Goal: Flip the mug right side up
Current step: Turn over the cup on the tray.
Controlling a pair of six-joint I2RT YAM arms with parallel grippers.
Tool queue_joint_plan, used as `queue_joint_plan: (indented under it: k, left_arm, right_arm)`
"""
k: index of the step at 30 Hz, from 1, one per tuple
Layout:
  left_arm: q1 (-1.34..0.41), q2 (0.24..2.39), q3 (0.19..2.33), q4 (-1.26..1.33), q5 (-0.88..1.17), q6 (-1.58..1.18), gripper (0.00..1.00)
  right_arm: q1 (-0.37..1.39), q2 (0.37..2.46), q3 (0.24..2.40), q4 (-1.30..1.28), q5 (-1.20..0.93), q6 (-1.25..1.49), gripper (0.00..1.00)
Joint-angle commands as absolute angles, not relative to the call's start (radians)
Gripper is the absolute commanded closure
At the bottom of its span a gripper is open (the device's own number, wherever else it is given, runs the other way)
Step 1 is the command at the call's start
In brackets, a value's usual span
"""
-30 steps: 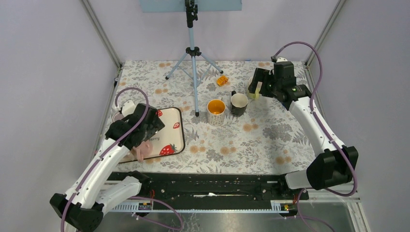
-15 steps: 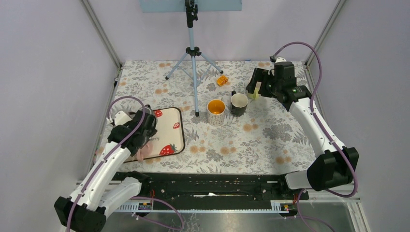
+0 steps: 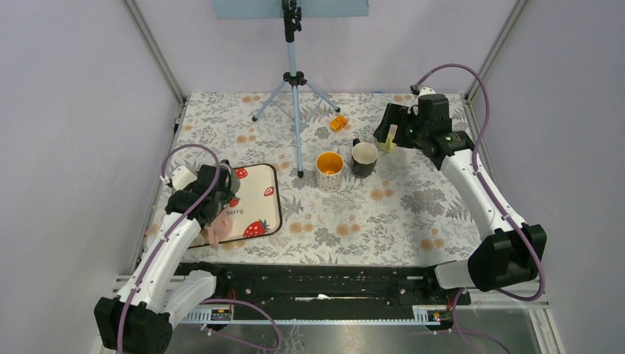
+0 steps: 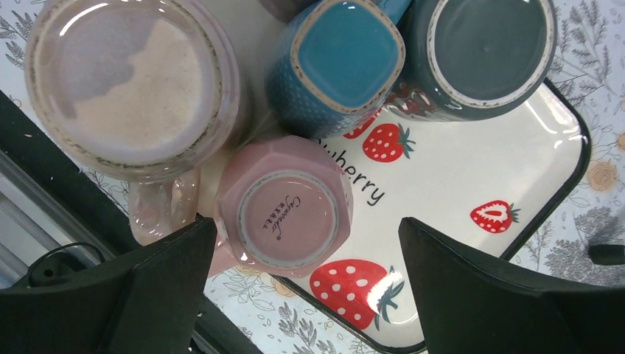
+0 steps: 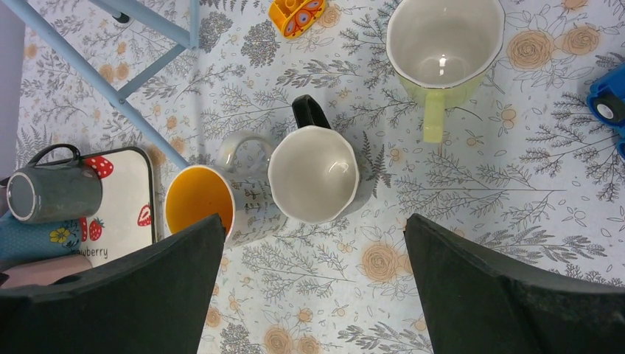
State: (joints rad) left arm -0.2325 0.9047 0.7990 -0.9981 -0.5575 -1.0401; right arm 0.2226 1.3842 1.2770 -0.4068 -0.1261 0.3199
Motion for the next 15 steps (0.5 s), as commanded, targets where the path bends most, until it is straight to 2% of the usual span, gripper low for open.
queue_joint_plan:
  k: [1,15]
  left_arm:
    - [-0.221,0.923,0.777,-0.911,-0.523,-0.990,0.01]
    - [-0.222,0.932,0.692,-0.772,-0.357,-0.970,0.01]
  right_arm:
    - [0.226,1.342,1.275,-0.376,-0.153,0.321,0.00]
    - [0.226,1.339,1.278,-0.374,-0.166,0.315,0.00]
